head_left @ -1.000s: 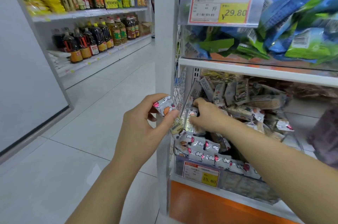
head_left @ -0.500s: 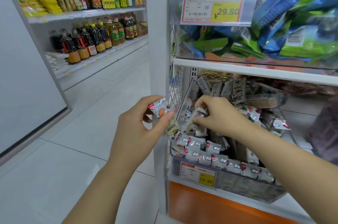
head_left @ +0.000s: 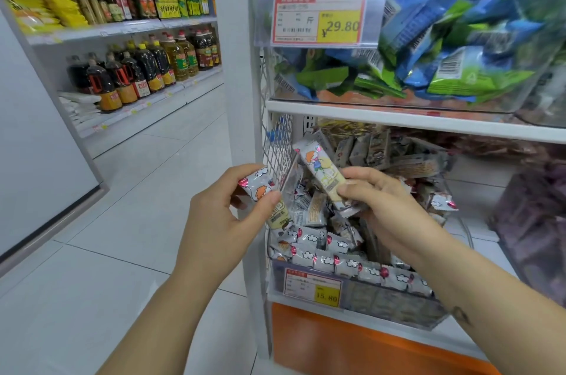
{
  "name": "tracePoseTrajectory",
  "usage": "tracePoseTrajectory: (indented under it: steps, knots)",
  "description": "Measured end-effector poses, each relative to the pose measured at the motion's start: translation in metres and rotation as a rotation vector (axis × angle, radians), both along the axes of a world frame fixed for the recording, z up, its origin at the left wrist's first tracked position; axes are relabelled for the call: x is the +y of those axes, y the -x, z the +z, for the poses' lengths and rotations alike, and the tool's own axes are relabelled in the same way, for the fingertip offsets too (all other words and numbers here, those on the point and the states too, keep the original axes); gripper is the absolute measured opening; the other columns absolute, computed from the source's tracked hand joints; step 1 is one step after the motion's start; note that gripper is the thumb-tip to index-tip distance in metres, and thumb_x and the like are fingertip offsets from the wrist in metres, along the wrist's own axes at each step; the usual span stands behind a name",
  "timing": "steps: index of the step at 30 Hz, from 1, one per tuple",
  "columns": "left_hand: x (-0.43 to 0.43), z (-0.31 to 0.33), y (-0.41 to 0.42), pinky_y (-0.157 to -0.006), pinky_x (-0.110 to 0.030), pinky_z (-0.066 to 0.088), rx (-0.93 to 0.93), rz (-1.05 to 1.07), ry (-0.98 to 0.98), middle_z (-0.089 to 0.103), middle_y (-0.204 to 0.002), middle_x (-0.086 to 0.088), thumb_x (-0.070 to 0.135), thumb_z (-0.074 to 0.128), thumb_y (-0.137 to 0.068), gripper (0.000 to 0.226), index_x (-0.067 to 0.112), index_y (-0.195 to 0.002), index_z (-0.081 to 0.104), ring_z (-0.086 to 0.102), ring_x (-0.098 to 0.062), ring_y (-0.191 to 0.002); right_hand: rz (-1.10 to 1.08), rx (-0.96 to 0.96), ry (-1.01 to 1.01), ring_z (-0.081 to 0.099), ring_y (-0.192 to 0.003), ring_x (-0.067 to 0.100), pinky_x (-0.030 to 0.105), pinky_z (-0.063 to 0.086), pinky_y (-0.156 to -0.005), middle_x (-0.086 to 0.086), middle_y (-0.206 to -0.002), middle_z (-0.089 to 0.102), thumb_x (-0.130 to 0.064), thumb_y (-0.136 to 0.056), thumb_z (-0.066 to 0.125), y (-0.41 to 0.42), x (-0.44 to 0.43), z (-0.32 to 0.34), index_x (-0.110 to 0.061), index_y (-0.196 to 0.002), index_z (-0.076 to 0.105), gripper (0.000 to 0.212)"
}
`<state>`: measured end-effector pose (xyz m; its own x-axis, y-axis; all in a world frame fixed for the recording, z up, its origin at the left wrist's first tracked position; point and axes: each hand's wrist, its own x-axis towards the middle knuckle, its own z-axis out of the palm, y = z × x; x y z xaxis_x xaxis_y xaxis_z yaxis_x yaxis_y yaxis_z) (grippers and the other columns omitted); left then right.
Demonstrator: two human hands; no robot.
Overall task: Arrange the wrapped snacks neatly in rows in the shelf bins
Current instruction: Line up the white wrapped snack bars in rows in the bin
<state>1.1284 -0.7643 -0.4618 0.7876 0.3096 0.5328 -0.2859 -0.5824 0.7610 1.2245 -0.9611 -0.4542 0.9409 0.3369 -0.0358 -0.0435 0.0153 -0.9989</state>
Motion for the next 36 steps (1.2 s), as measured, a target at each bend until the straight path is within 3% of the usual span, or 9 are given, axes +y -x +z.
tracePoseTrajectory:
  steps: [3, 6, 10, 13, 18, 21, 26, 33, 36]
  knots:
    - [0.001, 0.000, 0.001, -0.064, -0.009, 0.043, 0.020, -0.005, 0.012, 0.064, -0.084, 0.014, 0.053, 0.064, -0.074, 0.024, 0.052, -0.097, 0.057, 0.055, -0.005, -0.073, 0.076, -0.046, 0.031, 0.067, -0.084, 0.008, 0.025, 0.045, -0.084, -0.001, -0.094, 0.072, -0.006, -0.083, 0.067, 0.004, 0.005, 0.002, -0.024, -0.112, 0.058, 0.035]
    - [-0.002, 0.006, 0.002, -0.062, -0.011, 0.045, 0.039, -0.037, 0.066, 0.065, -0.085, 0.018, 0.051, 0.070, -0.076, 0.026, 0.048, -0.098, 0.058, 0.056, -0.005, -0.070, 0.139, -0.181, 0.150, 0.067, -0.083, 0.013, 0.027, 0.055, -0.082, -0.003, -0.099, 0.070, -0.004, -0.081, 0.068, 0.011, 0.010, 0.009, -0.021, -0.112, 0.059, 0.037]
    - [0.000, 0.010, 0.003, -0.075, -0.038, 0.055, 0.054, -0.115, 0.186, 0.069, -0.093, 0.009, 0.048, 0.073, -0.070, 0.039, 0.047, -0.107, 0.060, 0.062, -0.025, -0.082, 0.260, -0.314, 0.258, 0.062, -0.081, 0.024, 0.037, 0.058, -0.080, 0.000, -0.101, 0.066, -0.007, -0.077, 0.074, 0.021, 0.019, 0.017, -0.021, -0.109, 0.061, 0.037]
    - [0.001, 0.012, 0.005, -0.077, -0.048, 0.054, 0.060, -0.150, 0.199, 0.069, -0.098, 0.008, 0.049, 0.067, -0.072, 0.045, 0.048, -0.116, 0.055, 0.062, -0.030, -0.085, 0.286, -0.346, 0.266, 0.060, -0.075, 0.016, 0.037, 0.058, -0.079, 0.000, -0.101, 0.064, -0.009, -0.076, 0.075, 0.023, 0.022, 0.018, -0.019, -0.109, 0.060, 0.038]
    - [-0.002, 0.014, 0.012, -0.070, -0.039, 0.055, 0.087, -0.141, 0.143, 0.066, -0.096, 0.022, 0.037, 0.061, -0.089, 0.037, 0.053, -0.118, 0.045, 0.064, -0.015, -0.074, 0.335, -0.371, 0.268, 0.056, -0.072, 0.012, 0.030, 0.055, -0.075, -0.001, -0.097, 0.060, -0.011, -0.071, 0.078, 0.031, 0.023, 0.020, -0.024, -0.102, 0.058, 0.039]
    - [-0.006, 0.015, 0.014, -0.069, -0.030, 0.056, 0.076, -0.128, 0.222, 0.067, -0.094, 0.020, 0.048, 0.057, -0.077, 0.040, 0.053, -0.115, 0.045, 0.065, 0.000, -0.075, 0.352, -0.367, 0.274, 0.057, -0.072, 0.011, 0.027, 0.056, -0.075, -0.002, -0.097, 0.060, -0.012, -0.071, 0.077, 0.036, 0.024, 0.019, -0.025, -0.101, 0.058, 0.038]
    - [-0.008, 0.013, 0.015, -0.067, -0.022, 0.056, 0.057, -0.107, 0.291, 0.068, -0.098, 0.016, 0.031, 0.071, -0.080, 0.039, 0.046, -0.110, 0.051, 0.067, 0.001, -0.082, 0.456, -0.365, 0.318, 0.063, -0.077, 0.004, 0.021, 0.054, -0.078, -0.017, -0.091, 0.062, -0.012, -0.077, 0.073, 0.043, 0.024, 0.018, -0.028, -0.106, 0.058, 0.036]
    - [0.009, 0.013, 0.018, -0.072, -0.021, 0.056, 0.077, -0.047, 0.217, 0.065, -0.094, 0.029, 0.035, 0.069, -0.079, 0.034, 0.047, -0.105, 0.051, 0.065, 0.005, -0.083, 0.328, -0.738, 0.902, 0.055, -0.079, -0.011, 0.002, 0.039, -0.070, -0.028, -0.094, 0.058, -0.016, -0.089, 0.063, -0.018, 0.014, 0.028, -0.031, -0.115, 0.062, 0.030]
    - [0.009, 0.013, 0.018, -0.070, -0.018, 0.055, 0.101, -0.040, 0.153, 0.062, -0.094, 0.034, 0.037, 0.069, -0.079, 0.035, 0.050, -0.104, 0.049, 0.064, 0.009, -0.081, 0.548, -0.814, 1.186, 0.055, -0.102, 0.001, 0.019, 0.044, -0.090, -0.016, -0.117, 0.058, -0.012, -0.088, 0.062, -0.034, 0.028, 0.013, -0.032, -0.124, 0.057, 0.041]
